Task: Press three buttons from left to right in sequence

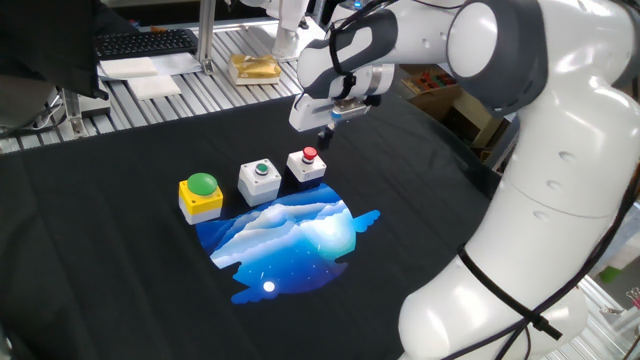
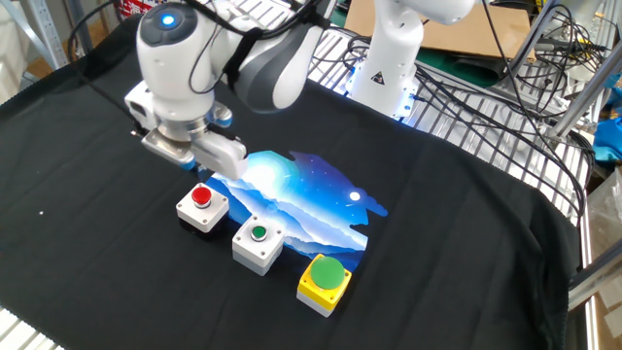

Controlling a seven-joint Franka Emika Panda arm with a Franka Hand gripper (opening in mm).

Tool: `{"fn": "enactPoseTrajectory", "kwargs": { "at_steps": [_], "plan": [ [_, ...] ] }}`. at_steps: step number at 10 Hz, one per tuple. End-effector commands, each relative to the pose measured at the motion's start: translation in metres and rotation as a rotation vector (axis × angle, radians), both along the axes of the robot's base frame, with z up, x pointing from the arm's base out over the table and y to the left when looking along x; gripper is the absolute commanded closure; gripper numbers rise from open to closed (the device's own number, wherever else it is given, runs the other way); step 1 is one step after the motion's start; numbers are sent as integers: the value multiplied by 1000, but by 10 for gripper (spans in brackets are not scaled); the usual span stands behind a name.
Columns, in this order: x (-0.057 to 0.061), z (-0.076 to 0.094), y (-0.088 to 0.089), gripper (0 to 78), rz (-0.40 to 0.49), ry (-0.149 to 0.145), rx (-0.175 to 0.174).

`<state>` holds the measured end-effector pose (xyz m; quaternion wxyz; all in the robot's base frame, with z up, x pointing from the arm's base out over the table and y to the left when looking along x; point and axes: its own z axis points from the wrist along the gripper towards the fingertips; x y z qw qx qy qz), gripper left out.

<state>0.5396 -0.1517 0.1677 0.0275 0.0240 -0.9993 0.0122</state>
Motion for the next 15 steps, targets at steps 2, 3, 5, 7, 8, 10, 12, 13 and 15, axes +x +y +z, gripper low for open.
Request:
{"fn": "enactPoseTrajectory", "kwargs": {
  "at_steps": [2,3,5,7,8,10,12,13,15],
  "plan": [
    [20,16,16,776,-36,30,8],
    [20,10,18,776,-36,23,9],
    [18,2,19,776,-32,20,13],
    [19,0,17,776,-28,22,20],
    [19,0,17,776,-29,22,21],
    [19,-1,16,776,-27,22,23],
    [19,-3,15,776,-20,21,27],
    [19,-3,15,776,-19,21,27],
    [19,-6,15,776,-18,20,31]
  ]
}}
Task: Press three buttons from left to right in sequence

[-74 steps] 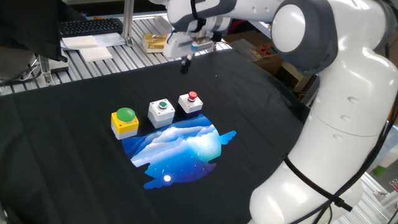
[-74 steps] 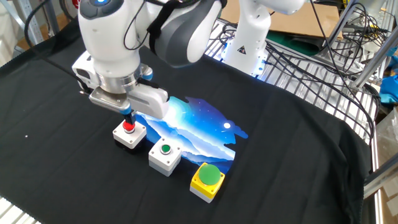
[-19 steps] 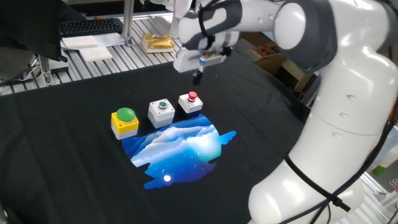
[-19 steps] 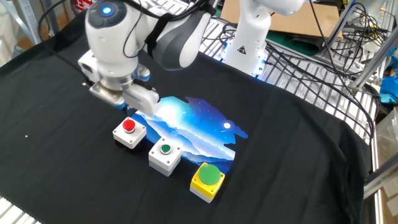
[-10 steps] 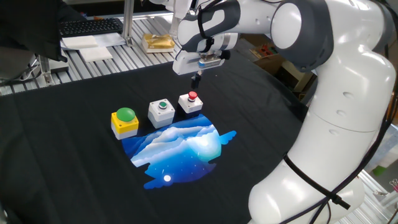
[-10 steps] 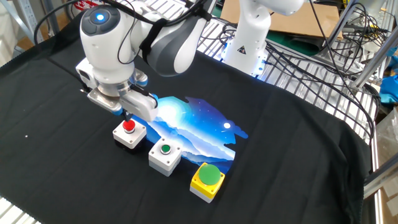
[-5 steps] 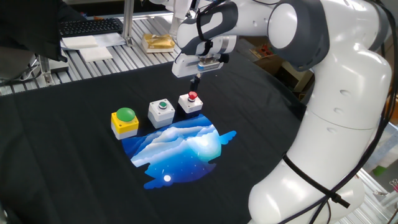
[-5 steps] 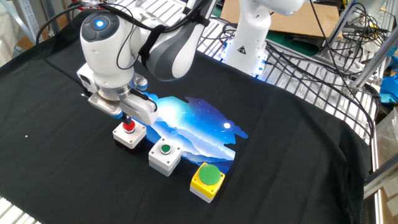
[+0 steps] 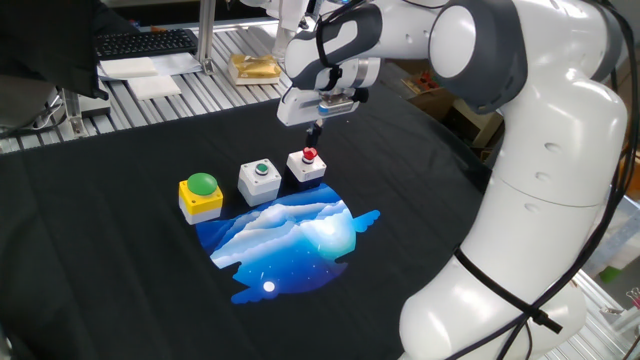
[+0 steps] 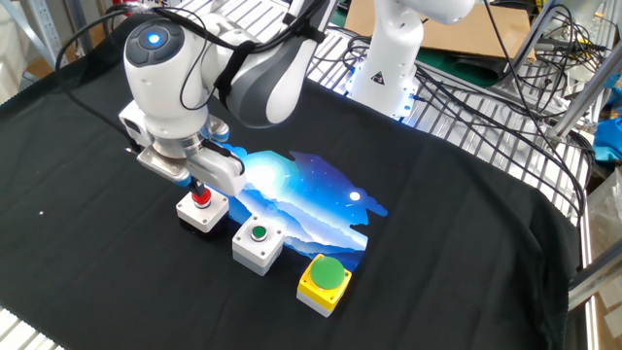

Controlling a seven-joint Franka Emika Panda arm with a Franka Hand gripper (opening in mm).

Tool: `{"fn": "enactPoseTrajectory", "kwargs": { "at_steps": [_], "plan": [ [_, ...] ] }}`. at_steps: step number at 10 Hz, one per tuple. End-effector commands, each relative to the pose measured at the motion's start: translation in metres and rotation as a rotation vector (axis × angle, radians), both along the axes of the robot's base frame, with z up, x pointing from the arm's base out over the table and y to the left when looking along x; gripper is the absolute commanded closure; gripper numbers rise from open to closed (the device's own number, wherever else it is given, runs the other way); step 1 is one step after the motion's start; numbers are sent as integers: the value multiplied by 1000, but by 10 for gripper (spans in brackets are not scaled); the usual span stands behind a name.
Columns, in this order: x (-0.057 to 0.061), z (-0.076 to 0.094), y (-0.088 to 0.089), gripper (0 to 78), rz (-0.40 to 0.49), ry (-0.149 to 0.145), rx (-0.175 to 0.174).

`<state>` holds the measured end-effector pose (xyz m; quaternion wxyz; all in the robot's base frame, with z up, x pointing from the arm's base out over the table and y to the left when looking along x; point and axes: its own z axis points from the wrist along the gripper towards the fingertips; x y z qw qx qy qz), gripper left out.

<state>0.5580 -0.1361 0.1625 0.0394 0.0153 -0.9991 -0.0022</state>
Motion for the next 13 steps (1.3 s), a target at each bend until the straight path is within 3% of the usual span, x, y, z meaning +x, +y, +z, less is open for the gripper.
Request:
{"fn": "enactPoseTrajectory", "kwargs": {
  "at_steps": [1,13],
  "plan": [
    [1,-1,0,776,0,-5,5],
    [-1,-12,-4,776,10,-7,9]
  ]
}}
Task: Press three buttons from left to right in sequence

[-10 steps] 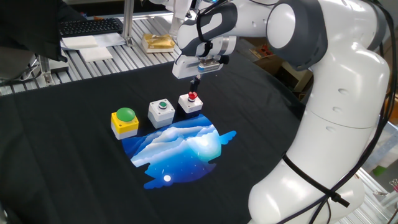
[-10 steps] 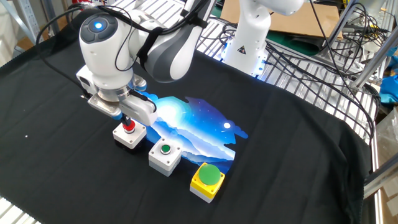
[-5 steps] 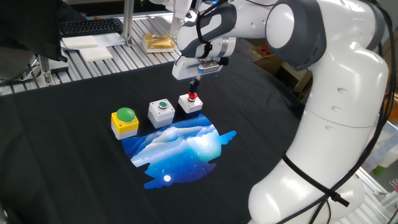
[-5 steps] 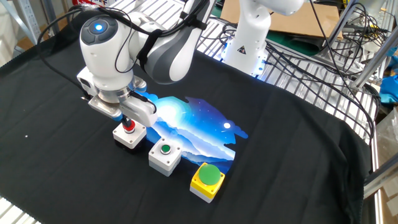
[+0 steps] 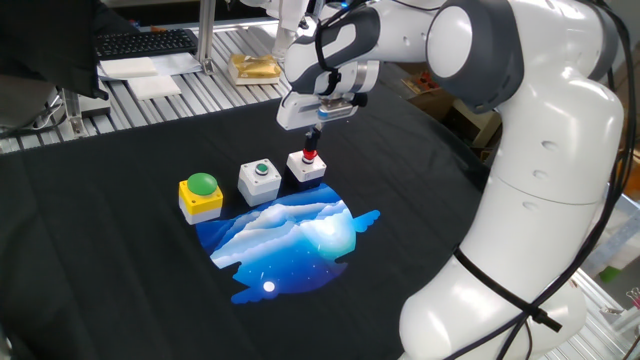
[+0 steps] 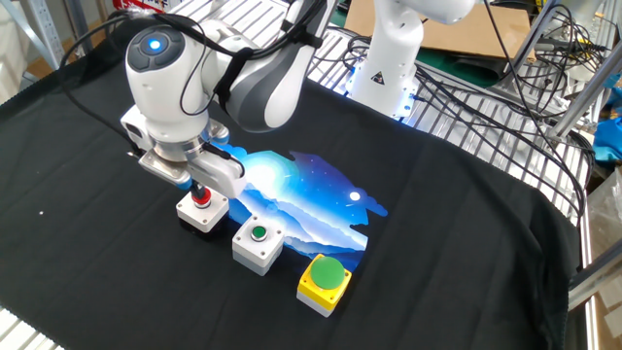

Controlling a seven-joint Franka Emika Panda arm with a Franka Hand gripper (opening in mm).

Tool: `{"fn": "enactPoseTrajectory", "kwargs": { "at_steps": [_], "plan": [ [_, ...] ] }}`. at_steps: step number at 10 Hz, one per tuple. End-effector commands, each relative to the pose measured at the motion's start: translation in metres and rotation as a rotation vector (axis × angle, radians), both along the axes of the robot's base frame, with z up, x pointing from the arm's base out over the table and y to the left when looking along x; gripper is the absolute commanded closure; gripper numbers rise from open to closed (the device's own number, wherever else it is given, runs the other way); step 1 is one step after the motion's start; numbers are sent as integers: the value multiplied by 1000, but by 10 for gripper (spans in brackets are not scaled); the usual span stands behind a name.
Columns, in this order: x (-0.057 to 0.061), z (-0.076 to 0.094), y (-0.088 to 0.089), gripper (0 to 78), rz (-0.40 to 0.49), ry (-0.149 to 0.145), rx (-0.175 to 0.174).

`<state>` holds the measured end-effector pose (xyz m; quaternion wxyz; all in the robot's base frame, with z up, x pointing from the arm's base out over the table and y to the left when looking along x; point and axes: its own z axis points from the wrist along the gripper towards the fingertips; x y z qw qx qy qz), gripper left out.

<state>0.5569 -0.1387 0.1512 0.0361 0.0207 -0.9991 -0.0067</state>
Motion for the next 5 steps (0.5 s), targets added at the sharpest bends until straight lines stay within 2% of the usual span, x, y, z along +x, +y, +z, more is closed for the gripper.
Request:
{"fn": "enactPoseTrajectory", "kwargs": {
  "at_steps": [1,5],
  "plan": [
    [-1,-1,-1,776,-1,0,0],
    [-3,-1,2,776,0,13,0]
  ]
}}
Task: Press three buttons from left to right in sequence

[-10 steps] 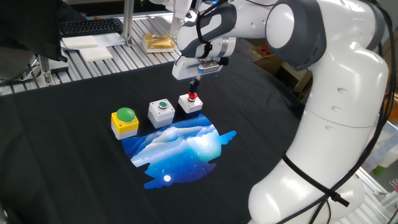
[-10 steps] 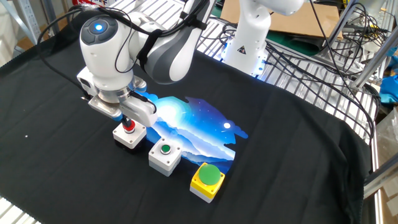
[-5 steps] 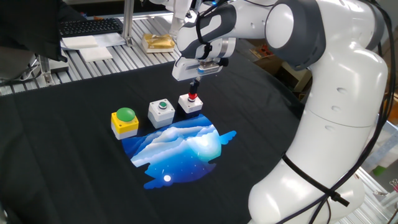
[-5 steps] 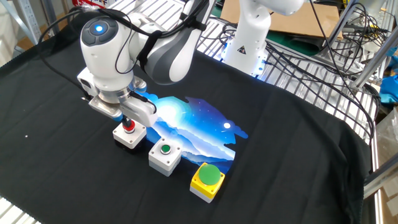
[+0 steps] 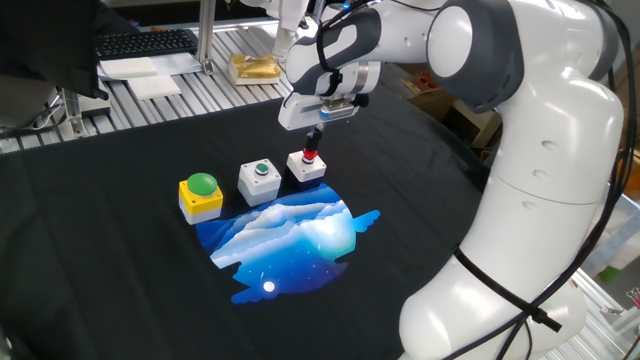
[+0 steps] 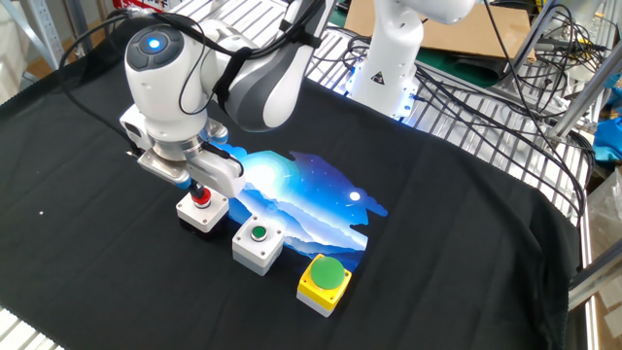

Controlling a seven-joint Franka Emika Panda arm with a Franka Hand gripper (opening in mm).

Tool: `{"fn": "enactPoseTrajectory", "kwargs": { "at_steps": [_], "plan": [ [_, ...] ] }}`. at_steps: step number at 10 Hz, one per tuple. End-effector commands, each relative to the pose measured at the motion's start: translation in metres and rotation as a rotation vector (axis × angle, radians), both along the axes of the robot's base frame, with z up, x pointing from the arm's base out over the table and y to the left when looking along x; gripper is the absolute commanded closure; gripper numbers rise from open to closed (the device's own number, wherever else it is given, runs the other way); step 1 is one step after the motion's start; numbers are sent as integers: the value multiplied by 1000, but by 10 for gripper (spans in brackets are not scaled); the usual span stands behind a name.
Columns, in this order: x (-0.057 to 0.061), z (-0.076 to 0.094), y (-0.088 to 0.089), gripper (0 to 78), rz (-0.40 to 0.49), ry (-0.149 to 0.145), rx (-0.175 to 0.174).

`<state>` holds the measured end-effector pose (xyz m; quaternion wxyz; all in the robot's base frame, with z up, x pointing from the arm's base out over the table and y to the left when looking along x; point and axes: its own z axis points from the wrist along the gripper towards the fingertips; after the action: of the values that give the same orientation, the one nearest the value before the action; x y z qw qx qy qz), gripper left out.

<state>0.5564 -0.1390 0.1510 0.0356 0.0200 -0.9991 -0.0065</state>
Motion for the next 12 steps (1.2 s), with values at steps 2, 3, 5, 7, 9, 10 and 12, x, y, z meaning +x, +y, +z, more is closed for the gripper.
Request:
{"fn": "enactPoseTrajectory", "kwargs": {
  "at_steps": [2,3,5,7,9,10,12],
  "plan": [
    [-4,-2,4,776,0,12,2],
    [-4,-2,4,776,0,11,1],
    [-4,0,4,776,-3,4,-2],
    [-4,2,3,776,-5,6,-3],
    [-4,1,3,776,-6,6,-5],
    [-4,1,3,776,-6,5,-5],
    [-4,-2,3,776,-5,6,-4]
  ]
}}
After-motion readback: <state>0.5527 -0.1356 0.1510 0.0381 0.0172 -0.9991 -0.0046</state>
